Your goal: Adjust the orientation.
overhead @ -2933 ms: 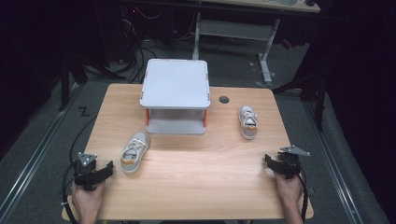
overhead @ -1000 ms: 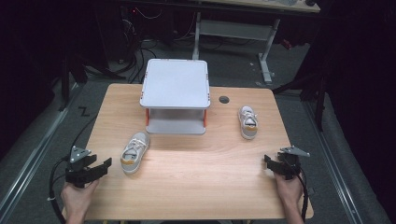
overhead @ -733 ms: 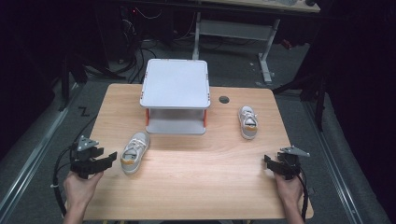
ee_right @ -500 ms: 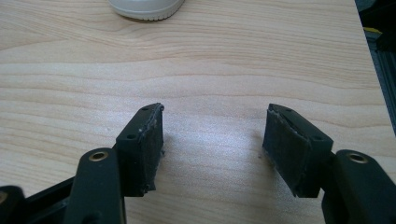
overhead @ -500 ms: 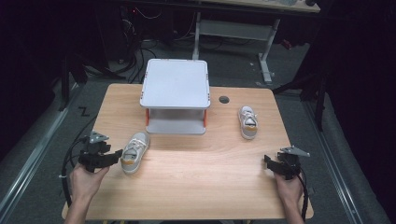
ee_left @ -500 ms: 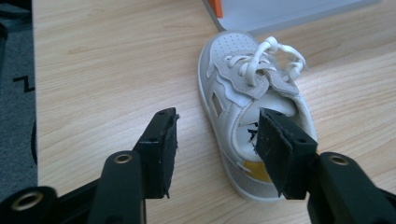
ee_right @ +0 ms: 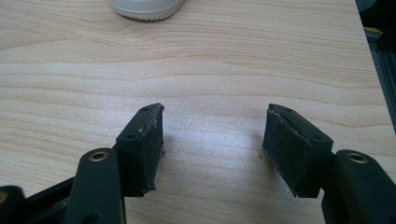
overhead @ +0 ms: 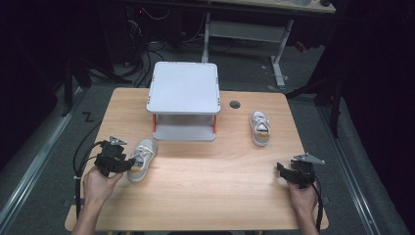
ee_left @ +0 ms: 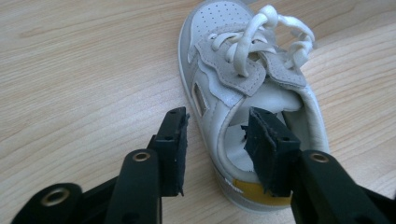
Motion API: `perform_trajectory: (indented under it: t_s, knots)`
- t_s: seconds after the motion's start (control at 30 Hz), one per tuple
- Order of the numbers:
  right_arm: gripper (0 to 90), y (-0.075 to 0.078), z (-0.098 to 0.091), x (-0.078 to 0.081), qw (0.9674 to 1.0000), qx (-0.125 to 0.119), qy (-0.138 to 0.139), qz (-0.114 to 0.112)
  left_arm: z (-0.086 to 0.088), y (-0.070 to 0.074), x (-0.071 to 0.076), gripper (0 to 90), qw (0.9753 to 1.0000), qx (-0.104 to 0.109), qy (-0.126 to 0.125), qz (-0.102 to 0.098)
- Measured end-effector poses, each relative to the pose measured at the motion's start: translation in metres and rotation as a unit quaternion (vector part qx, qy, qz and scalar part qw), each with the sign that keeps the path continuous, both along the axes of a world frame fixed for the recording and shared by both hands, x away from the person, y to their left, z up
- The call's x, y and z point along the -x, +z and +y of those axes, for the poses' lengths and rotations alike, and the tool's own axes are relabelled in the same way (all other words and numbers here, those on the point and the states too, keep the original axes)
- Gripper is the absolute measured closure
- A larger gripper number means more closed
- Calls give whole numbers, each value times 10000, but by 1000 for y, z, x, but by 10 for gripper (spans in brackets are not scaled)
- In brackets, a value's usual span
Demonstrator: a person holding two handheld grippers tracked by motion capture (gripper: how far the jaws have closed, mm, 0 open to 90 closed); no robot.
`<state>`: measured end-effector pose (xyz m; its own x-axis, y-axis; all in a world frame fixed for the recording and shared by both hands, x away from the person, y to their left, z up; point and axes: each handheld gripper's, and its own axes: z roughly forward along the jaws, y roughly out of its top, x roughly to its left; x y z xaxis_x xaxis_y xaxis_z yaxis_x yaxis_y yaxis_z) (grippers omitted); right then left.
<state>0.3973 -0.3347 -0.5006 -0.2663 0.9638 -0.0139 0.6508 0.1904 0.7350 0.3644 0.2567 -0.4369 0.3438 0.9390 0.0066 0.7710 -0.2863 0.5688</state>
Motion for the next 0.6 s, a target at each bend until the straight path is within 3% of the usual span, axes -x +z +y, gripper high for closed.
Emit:
perform_trajectory:
  t_s: [0.2, 0.6]
  knots:
    - [380, 0, 0, 0, 10000, -5, 5, -1, -6, -5, -6, 690, 9999, -113, -14, 74]
    - [381, 0, 0, 0, 10000, -1, 0, 0, -7, -2, -4, 829, 9997, -219, 93, -53]
